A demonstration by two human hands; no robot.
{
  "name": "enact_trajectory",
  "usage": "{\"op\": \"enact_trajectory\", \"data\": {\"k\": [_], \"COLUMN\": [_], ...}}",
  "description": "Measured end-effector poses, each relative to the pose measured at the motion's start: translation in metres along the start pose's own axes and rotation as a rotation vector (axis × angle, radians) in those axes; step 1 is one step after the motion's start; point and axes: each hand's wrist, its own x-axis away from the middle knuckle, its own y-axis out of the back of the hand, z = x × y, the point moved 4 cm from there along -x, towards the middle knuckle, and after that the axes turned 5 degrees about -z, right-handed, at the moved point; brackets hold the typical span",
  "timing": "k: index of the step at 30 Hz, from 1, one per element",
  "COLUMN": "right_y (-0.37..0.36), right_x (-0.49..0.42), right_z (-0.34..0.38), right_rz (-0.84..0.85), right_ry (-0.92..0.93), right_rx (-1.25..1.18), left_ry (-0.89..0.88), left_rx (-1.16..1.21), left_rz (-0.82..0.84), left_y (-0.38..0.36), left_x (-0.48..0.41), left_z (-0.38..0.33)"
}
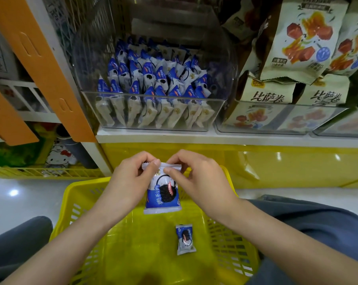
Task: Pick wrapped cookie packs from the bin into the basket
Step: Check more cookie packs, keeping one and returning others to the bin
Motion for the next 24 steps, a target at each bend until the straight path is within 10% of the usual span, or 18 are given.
{"op": "enact_trajectory", "data": {"k": [11, 16, 21, 24], "right_y": [0.035, 0.024, 0.016, 0.013], "right_x": [-0.017, -0.008, -0.005, -0.006], "right_z": [-0.005, 0.011, 0.019, 0.016], "right_rz": [-0.250, -0.107, -0.035, -0.015], "right_ry": [-0.151, 0.108, 0.318, 0.114], "right_rx": [-0.068, -0.082, 0.095, -0.113], "left_ry": [0.159, 0.443, 0.364, 0.292], "left_rx": [0.124, 0.530, 0.600, 0.504], "left_rz": [-0.078, -0.011, -0.045, -0.100], "left_y": [-0.001, -0.006, 0.001, 0.005], "left_x": [0.000, 0.000, 0.003, 0.003], "left_z": [-0.001, -0.005, -0.009, -0.012]}}
